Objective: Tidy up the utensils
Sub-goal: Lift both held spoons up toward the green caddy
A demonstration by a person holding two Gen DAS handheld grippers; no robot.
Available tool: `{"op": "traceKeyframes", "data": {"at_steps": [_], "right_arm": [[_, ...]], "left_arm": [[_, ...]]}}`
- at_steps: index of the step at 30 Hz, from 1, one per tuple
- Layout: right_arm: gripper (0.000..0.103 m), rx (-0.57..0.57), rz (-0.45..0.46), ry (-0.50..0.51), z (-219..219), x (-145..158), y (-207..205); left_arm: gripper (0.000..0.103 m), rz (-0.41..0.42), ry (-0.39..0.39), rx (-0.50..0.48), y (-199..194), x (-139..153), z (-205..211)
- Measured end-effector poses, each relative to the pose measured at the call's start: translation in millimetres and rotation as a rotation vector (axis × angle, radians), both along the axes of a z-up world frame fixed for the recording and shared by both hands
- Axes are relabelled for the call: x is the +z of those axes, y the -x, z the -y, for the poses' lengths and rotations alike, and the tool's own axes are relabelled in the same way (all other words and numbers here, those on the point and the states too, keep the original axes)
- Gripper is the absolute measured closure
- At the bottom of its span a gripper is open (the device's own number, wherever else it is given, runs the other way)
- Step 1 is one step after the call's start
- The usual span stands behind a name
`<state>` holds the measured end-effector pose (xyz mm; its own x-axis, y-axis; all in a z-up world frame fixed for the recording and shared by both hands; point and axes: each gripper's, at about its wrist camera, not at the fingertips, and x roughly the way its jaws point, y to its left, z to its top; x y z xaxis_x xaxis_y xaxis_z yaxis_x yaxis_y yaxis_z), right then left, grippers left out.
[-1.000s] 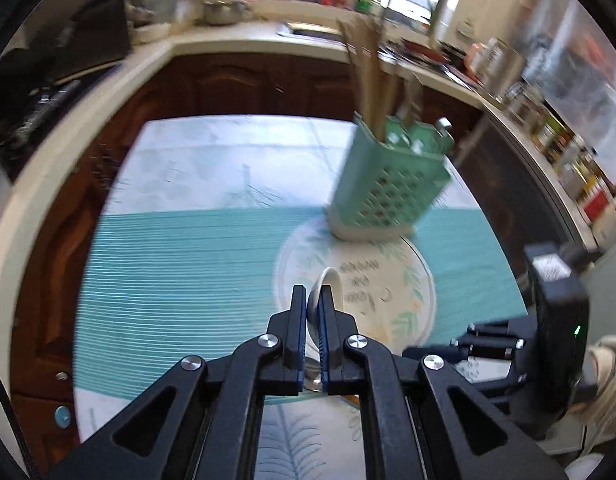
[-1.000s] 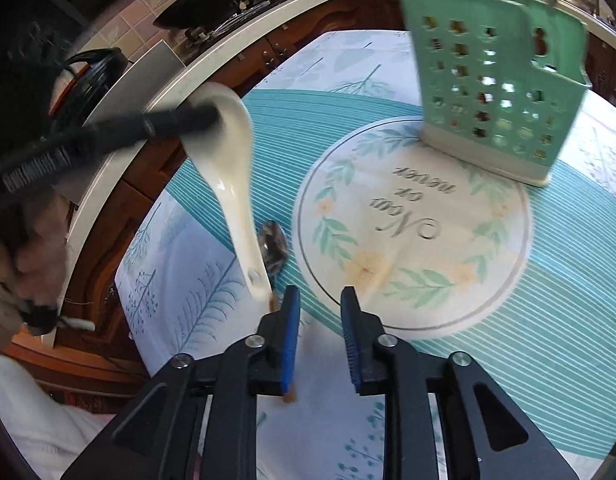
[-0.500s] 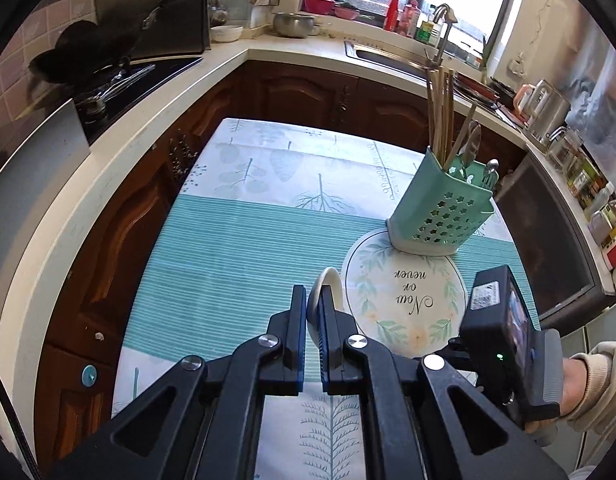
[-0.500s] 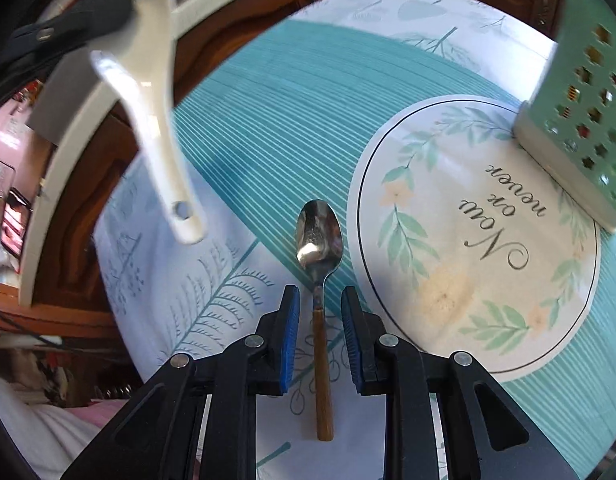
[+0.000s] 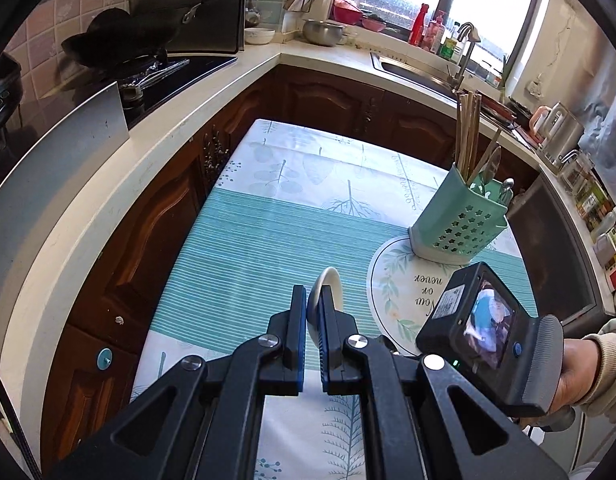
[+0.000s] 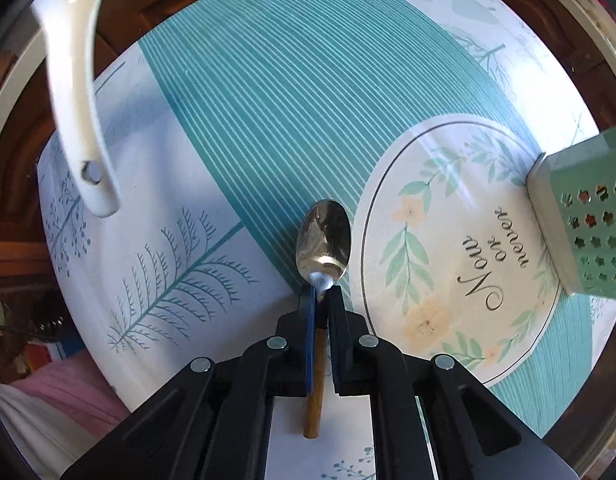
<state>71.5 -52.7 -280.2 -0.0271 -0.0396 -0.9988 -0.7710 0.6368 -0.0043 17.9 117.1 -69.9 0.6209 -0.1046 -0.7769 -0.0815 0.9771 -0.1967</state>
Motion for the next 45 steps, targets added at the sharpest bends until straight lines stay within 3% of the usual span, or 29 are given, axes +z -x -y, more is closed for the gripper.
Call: {"op": "traceKeyframes", "data": {"at_steps": [6, 11, 20, 28, 35, 39, 45], "right_arm": [[0.098, -0.242, -0.013, -0.213, 41, 34, -19], [0.098, -0.409, 0.116, -0.362, 89, 77, -19], [0.098, -0.645, 0.447, -0.552, 182, 170, -29], [0.098, -0.729, 0.801, -0.698, 250, 223, -70], [0.098, -0.731, 0.948, -0.770, 287, 226, -108], [0.098, -0.698, 0.955, -0.776, 279, 197, -138], [0.097, -0.621, 0.989, -0.752, 252, 145, -152]], "left_arm": [[0.100, 0.039, -0.004, -0.062, -3, 18, 18], [0.100, 0.104, -0.014, -0.163, -17, 46, 54], [0.100, 0.261, -0.069, -0.320, -64, 100, 142], [0.100, 0.395, -0.139, -0.293, -122, 119, 200], [0.100, 0.376, -0.182, -0.263, -177, 96, 226], [0.100, 0.350, -0.210, -0.275, -194, 77, 237], [0.100, 0.306, -0.241, -0.291, -207, 51, 246]]}}
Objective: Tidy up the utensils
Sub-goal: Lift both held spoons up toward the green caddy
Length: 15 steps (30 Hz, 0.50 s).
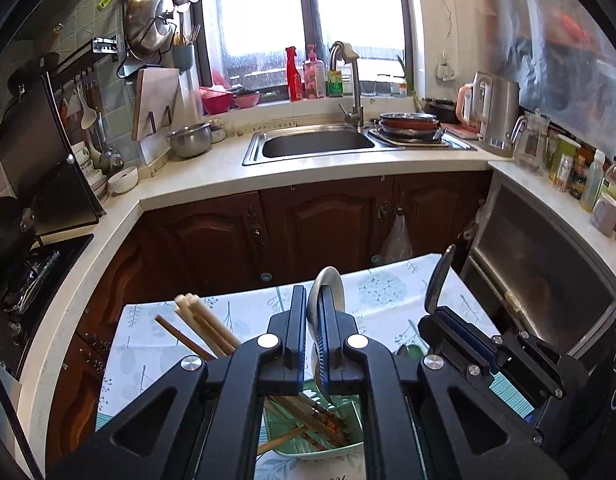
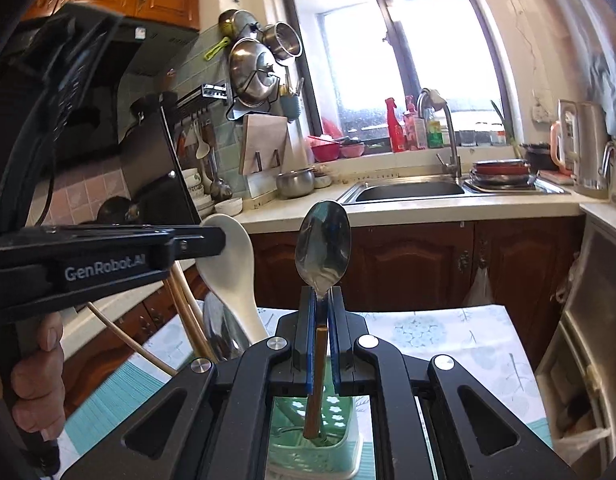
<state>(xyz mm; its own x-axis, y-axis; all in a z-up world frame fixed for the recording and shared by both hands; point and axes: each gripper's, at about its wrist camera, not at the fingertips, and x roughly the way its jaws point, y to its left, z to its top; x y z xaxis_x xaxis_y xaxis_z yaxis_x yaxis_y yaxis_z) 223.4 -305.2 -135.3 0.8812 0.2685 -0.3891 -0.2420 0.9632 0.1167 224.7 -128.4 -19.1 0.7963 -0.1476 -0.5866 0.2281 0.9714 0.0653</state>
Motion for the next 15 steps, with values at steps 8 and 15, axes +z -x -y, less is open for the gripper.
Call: {"op": "traceKeyframes", "data": {"at_steps": [8, 15], "right_arm": [[0.097, 0.058, 0.025, 0.077, -18, -51, -1], [0.094, 0.102, 0.002, 0.095, -19, -77, 11]], "left_arm": [[0.100, -0.002, -0.042, -0.024, -2, -20, 10], [0.099, -0.017, -0.053, -0.067, 3, -24, 18]]}}
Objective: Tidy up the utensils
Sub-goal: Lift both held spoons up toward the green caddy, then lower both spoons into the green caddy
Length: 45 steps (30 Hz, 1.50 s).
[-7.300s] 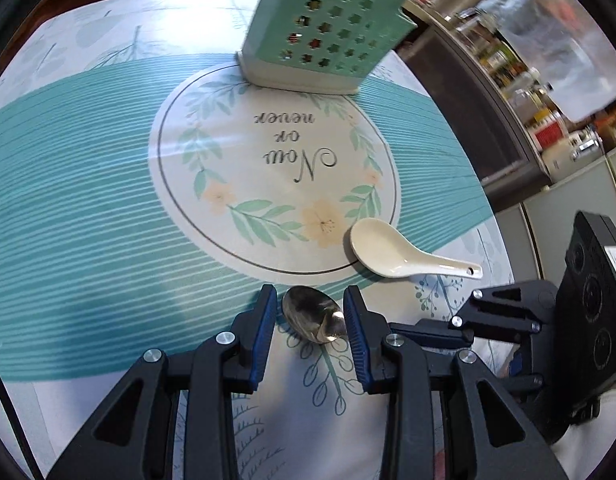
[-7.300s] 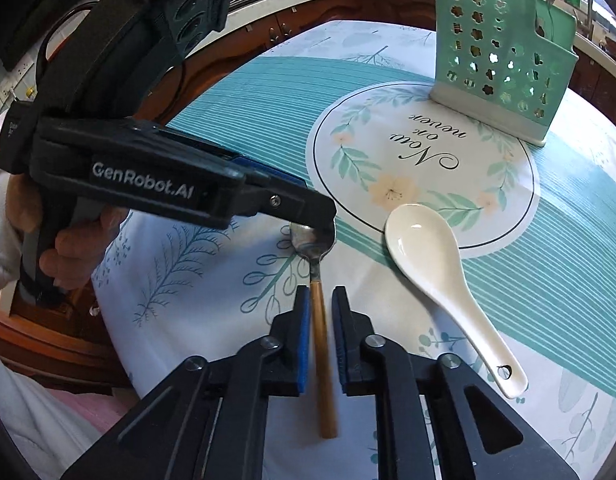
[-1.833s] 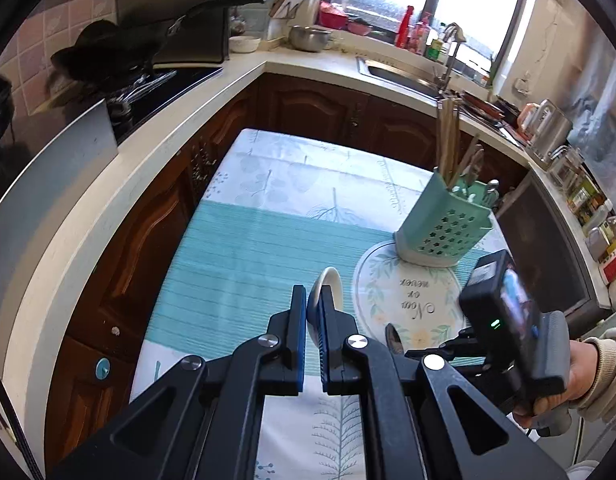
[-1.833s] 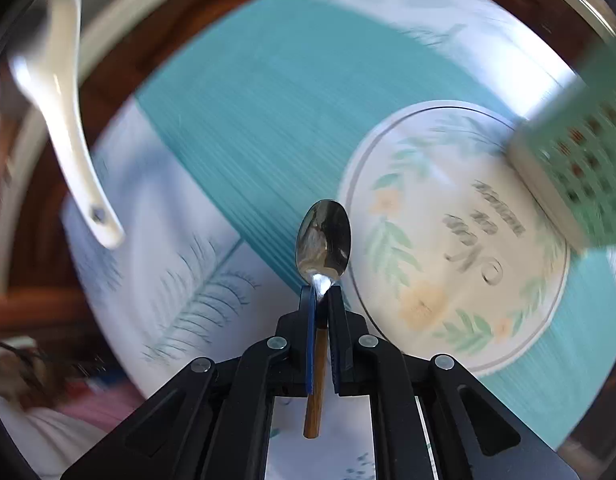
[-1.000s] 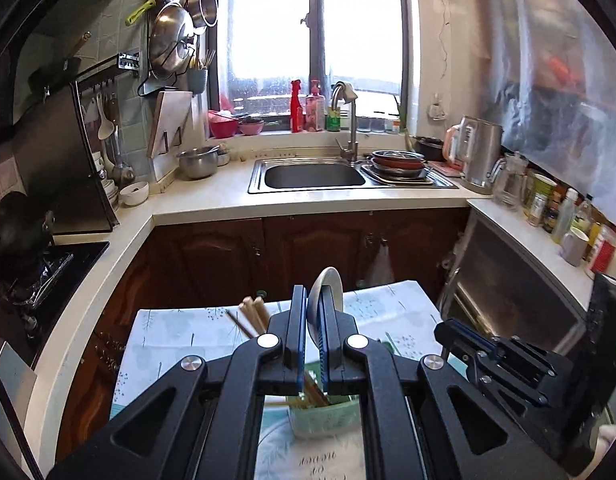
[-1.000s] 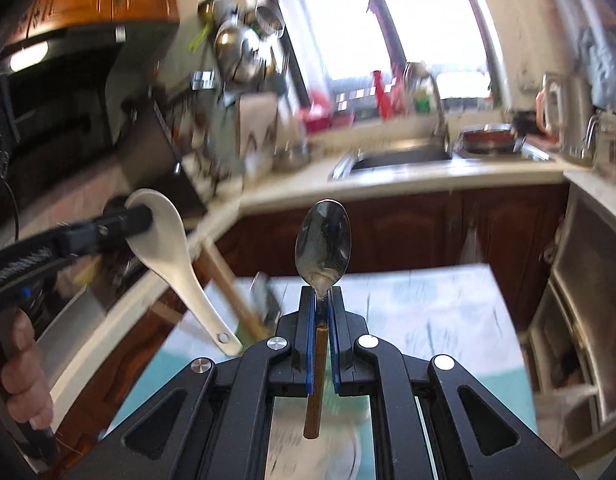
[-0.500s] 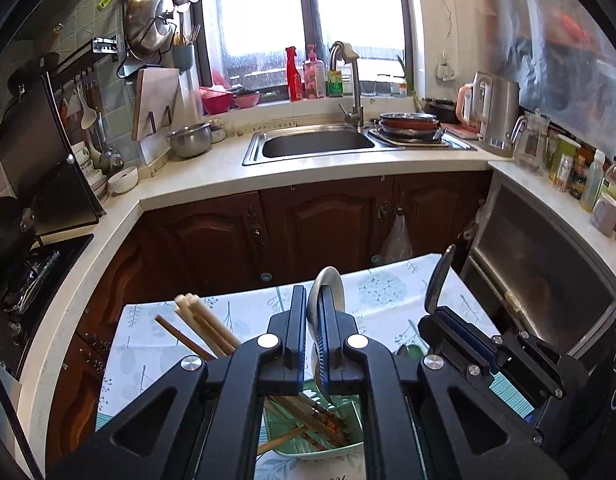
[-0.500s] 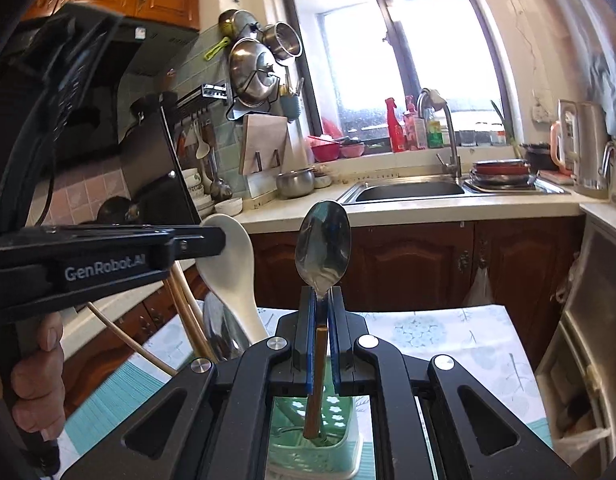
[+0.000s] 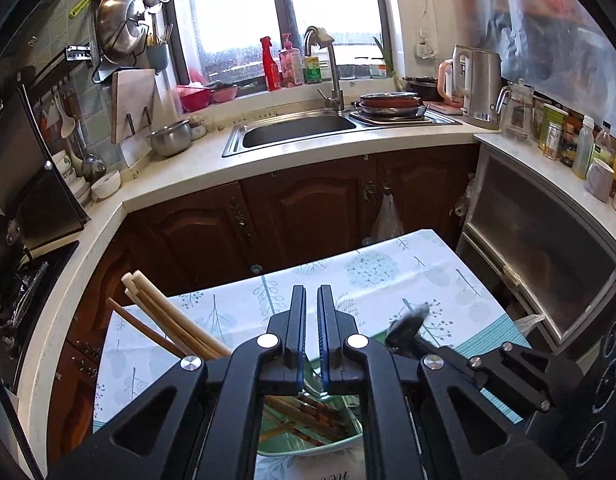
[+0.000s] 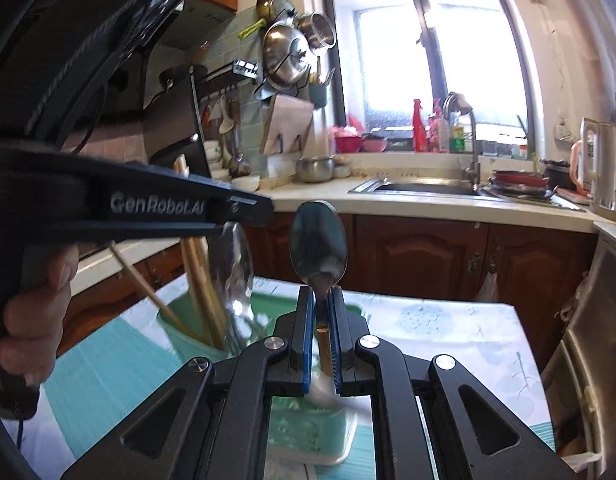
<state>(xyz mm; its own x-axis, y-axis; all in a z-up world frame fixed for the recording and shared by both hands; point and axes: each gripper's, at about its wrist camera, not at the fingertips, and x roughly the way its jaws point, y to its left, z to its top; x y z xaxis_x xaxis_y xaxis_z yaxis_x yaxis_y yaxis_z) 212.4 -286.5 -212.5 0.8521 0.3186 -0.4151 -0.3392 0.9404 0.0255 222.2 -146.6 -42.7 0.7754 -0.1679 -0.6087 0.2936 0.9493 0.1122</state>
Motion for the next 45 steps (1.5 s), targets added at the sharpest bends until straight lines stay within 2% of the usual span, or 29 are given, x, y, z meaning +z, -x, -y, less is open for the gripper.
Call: {"op": "traceKeyframes", "data": {"at_steps": [8, 11, 17, 20, 26, 32, 35, 38, 40, 45], "right_arm": [[0.091, 0.023, -0.069, 0.033, -8, -24, 10], [0.078, 0.015, -0.076, 0.051, -11, -31, 13], [0.075, 0.010, -0.043, 0.074, -18, -25, 23], [0.075, -0.007, -0.029, 0.085, -23, -10, 37], [0.075, -0.046, -0.060, 0.031, -16, 17, 73], [0.075, -0.120, -0.191, -0.033, -4, 6, 88], [0.075, -0.174, -0.220, -0.067, 9, -2, 84], [0.076, -0.218, -0.218, -0.099, 19, -5, 80], [0.084, -0.225, -0.203, -0.107, 23, -4, 78], [0.093, -0.144, -0.157, -0.093, 15, 12, 76]], "left_arm": [[0.097, -0.011, 0.031, -0.004, 6, 9, -7], [0.096, -0.004, 0.041, -0.006, 11, 14, -9], [0.095, 0.007, 0.065, 0.005, 19, 23, -17], [0.095, 0.013, 0.072, 0.008, 23, 28, -21], [0.095, 0.019, 0.096, 0.010, 36, 36, -27], [0.093, -0.002, 0.115, 0.012, 48, 36, -32], [0.093, -0.014, 0.115, 0.015, 54, 32, -34], [0.092, -0.028, 0.114, 0.024, 57, 28, -37], [0.092, -0.036, 0.115, 0.033, 58, 26, -41], [0.090, -0.047, 0.120, 0.051, 63, 25, -48]]}}
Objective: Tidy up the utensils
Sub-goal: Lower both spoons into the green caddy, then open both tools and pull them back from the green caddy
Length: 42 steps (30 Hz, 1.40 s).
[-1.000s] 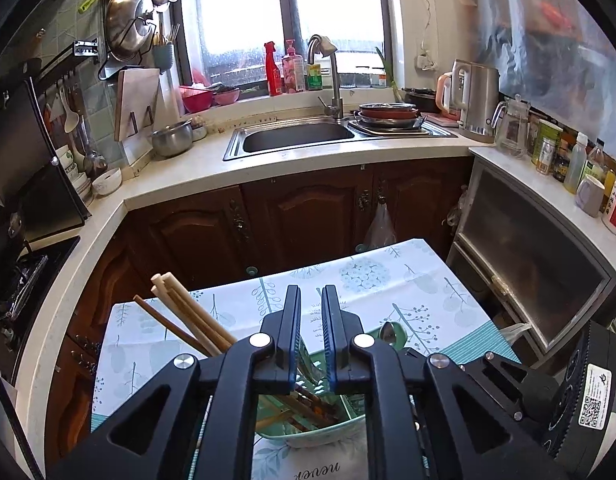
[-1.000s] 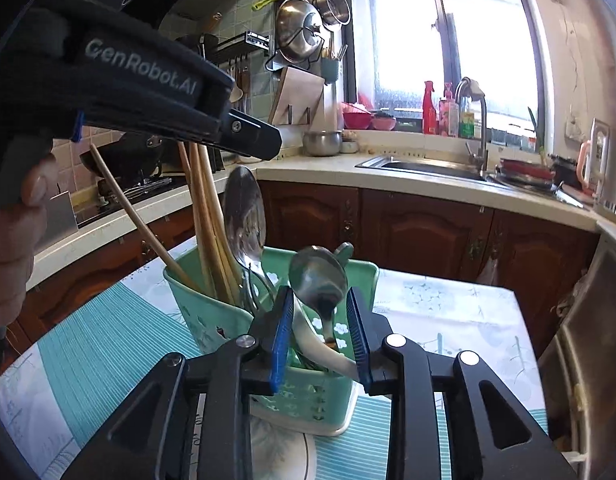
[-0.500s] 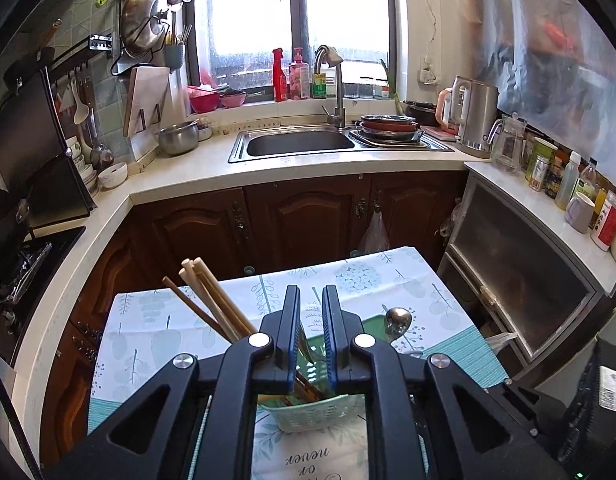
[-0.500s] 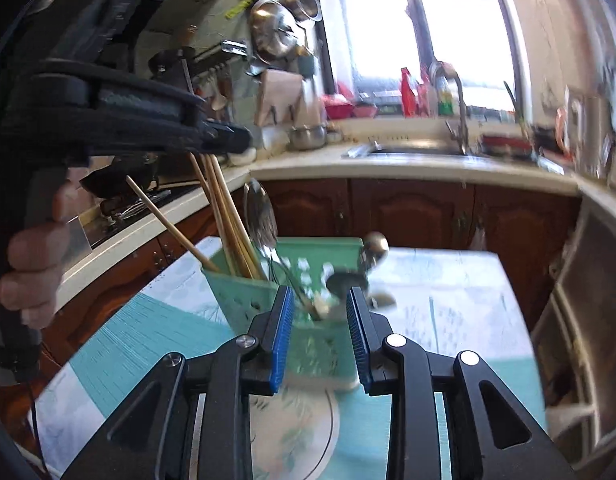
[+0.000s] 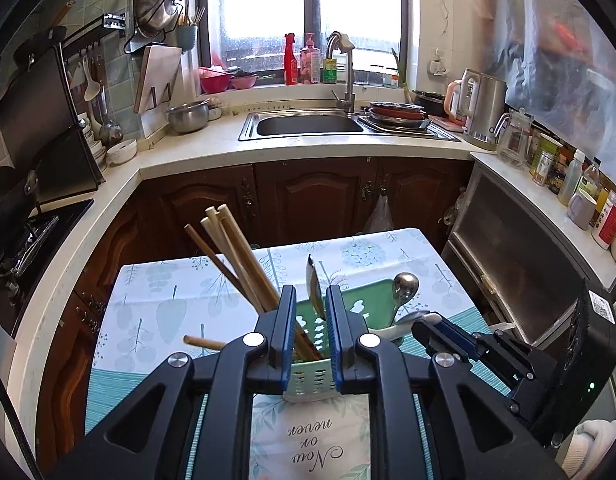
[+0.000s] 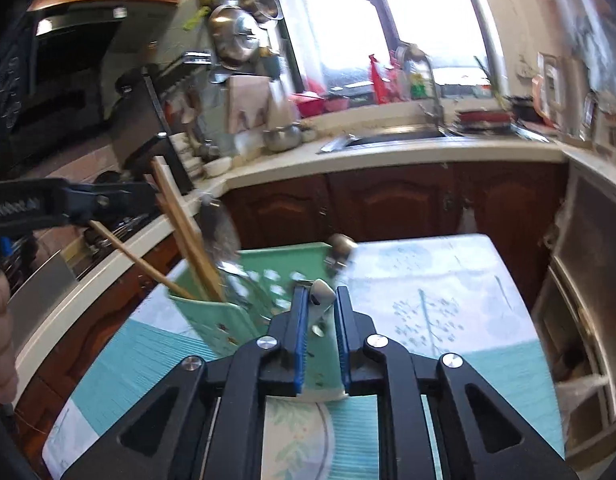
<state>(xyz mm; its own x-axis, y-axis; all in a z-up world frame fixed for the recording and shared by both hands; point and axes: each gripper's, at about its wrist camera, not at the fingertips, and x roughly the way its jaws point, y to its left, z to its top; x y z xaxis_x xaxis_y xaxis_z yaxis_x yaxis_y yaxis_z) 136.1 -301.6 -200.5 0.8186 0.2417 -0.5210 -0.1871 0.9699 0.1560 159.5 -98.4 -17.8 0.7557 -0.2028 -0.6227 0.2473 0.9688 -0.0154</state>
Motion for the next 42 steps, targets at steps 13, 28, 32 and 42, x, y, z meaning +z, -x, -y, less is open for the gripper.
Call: {"op": "traceKeyframes", "data": {"at_steps": [13, 28, 32, 42], "right_arm": [[0.094, 0.058, 0.046, 0.081, -63, 45, -39], [0.093, 0.089, -0.079, 0.137, -83, 75, 24], [0.093, 0.063, -0.148, 0.118, -77, 80, 47], [0.075, -0.038, -0.290, 0.084, -63, 121, 123]], "left_arm": [[0.079, 0.008, 0.024, 0.045, 13, 12, -18], [0.054, -0.041, 0.025, 0.065, 58, 10, -45], [0.046, -0.094, 0.013, 0.061, 78, -3, -47], [0.015, -0.182, 0.067, 0.101, 121, -6, -54]]}}
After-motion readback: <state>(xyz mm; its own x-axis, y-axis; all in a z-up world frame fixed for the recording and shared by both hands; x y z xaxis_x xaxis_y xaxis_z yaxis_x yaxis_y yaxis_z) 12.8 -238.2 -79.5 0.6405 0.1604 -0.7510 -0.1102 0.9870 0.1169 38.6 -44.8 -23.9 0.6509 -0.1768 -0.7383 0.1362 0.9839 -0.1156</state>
